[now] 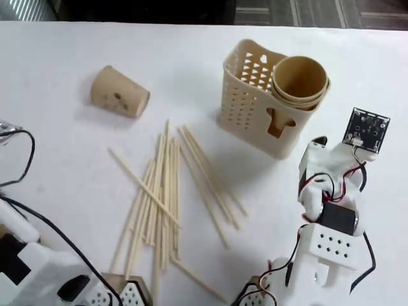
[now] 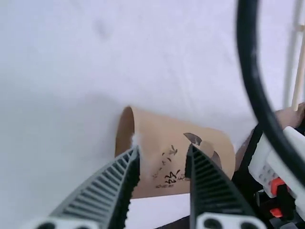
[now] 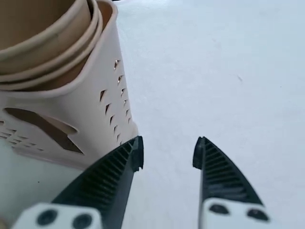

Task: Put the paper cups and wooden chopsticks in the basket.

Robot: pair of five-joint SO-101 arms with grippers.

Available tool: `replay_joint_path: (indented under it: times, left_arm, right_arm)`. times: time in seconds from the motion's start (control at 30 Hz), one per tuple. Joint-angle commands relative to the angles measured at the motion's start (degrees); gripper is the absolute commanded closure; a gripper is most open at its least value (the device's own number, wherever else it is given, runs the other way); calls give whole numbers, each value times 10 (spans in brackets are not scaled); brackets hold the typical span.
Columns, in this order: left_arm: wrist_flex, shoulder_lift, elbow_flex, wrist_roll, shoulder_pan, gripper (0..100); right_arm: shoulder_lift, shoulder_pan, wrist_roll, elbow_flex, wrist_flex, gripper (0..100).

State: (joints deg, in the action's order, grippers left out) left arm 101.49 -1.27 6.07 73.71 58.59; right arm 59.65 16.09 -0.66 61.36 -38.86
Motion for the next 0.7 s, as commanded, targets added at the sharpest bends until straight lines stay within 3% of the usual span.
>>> replay_joint_path:
  times: [0.0,0.4,0.67]
  left_arm:
    - [-18,-5,-9,-8,9,828]
    - [-20,-64,-9,-35,2,832]
    - [4,-109,-9,-34,-1,976]
  right_arm:
    - [8,-4,-7,-4,0,819]
    - [8,-4,-22,-4,0,819]
    - [8,-4,-24,-4,0,819]
